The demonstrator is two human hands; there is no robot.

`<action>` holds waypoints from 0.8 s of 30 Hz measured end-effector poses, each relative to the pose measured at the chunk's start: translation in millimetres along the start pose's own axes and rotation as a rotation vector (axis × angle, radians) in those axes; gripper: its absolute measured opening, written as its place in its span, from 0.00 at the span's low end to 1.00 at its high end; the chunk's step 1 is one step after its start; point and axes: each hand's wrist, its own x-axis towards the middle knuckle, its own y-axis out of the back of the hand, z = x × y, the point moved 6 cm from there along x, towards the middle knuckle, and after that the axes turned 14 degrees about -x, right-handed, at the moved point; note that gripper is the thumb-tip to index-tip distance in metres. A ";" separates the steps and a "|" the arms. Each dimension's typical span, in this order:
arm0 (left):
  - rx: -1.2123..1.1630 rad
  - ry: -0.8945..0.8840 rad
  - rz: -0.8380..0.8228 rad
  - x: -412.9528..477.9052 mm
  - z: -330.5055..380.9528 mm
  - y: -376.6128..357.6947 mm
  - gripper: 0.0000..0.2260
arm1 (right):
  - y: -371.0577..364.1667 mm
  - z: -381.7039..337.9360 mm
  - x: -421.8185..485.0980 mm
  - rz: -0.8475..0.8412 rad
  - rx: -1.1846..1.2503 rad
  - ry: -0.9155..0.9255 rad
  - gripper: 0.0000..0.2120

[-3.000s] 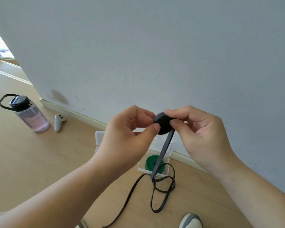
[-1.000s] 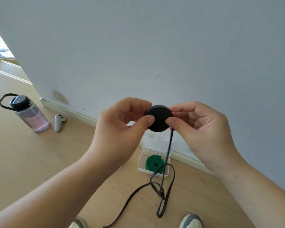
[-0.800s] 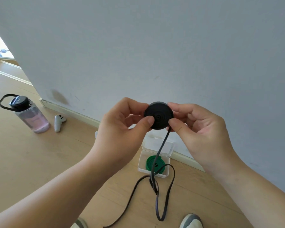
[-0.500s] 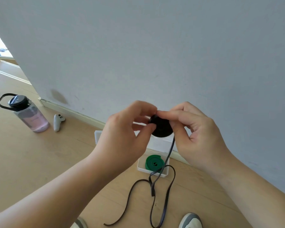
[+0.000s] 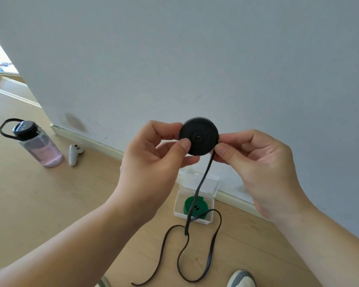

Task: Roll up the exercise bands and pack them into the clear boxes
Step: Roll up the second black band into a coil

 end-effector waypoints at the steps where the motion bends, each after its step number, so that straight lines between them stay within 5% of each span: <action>1: -0.003 0.009 0.000 -0.1 -0.9 -0.5 0.07 | -1.1 0.0 -0.4 -0.016 -0.008 0.002 0.08; 6: 0.124 0.006 0.015 -0.4 -8.2 1.5 0.07 | -2.5 6.0 -2.5 0.008 -0.067 0.003 0.10; 13: 0.626 -0.048 -0.024 6.3 -9.6 9.7 0.03 | -0.1 4.3 0.9 0.002 -0.176 0.059 0.11; 17: 0.638 -0.187 -0.165 2.7 -1.4 -0.7 0.16 | -7.8 -4.0 -2.5 -0.042 -0.319 0.195 0.12; 20: 0.601 -0.186 -0.188 0.4 -1.3 -3.7 0.12 | -10.2 -8.1 -4.1 -0.046 -0.363 0.255 0.14; 24: 0.410 -0.077 -0.062 5.9 0.3 4.3 0.10 | -4.7 -1.9 -1.1 -0.020 -0.243 0.113 0.12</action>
